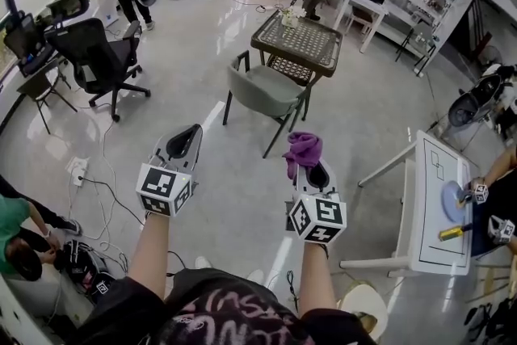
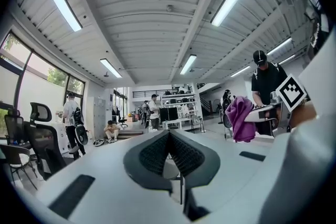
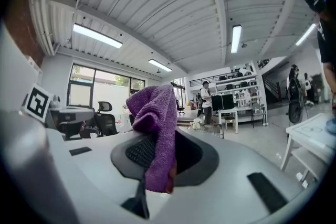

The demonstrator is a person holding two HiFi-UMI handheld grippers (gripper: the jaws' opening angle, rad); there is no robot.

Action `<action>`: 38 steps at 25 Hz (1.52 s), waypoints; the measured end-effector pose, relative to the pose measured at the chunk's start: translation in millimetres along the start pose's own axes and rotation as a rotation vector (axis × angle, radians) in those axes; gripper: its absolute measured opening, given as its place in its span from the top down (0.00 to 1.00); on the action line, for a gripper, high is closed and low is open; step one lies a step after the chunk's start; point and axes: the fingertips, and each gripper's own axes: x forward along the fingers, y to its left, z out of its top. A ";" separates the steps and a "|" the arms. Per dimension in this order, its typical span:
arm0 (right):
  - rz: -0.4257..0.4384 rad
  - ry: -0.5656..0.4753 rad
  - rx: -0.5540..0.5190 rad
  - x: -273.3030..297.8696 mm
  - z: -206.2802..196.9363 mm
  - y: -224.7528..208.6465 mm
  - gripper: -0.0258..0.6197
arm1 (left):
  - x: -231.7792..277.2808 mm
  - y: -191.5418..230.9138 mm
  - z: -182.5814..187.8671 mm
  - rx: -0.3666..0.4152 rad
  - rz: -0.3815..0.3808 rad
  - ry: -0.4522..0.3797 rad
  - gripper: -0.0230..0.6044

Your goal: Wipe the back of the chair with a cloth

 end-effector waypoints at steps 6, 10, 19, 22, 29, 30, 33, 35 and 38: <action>-0.030 -0.003 0.020 5.7 3.3 9.2 0.82 | -7.0 15.6 -2.9 -0.012 -0.020 0.004 0.95; -0.044 -0.014 0.007 10.5 4.5 25.1 0.82 | -10.9 36.4 -5.3 -0.028 -0.037 -0.005 0.95; -0.080 -0.013 -0.002 26.8 -8.9 50.7 0.82 | -8.8 57.4 -17.8 -0.008 -0.099 -0.003 0.95; -0.088 0.007 -0.044 39.3 -16.5 57.5 0.82 | -0.6 67.7 -25.9 -0.012 -0.103 0.009 0.95; -0.072 0.026 -0.034 87.3 -29.7 47.2 0.82 | 43.3 84.4 -43.5 -0.013 -0.099 0.031 0.95; -0.070 0.026 -0.026 95.8 -31.7 42.4 0.82 | 52.1 85.7 -46.8 -0.010 -0.099 0.037 0.95; -0.069 0.004 -0.012 125.9 -31.1 21.9 0.82 | 87.0 90.5 -55.5 -0.007 -0.092 0.051 0.95; -0.065 -0.004 -0.006 148.5 -32.5 8.4 0.82 | 113.0 96.0 -62.1 -0.004 -0.085 0.069 0.95; -0.055 0.013 0.003 182.6 -41.3 -15.5 0.82 | 151.5 102.6 -72.2 -0.006 -0.065 0.100 0.95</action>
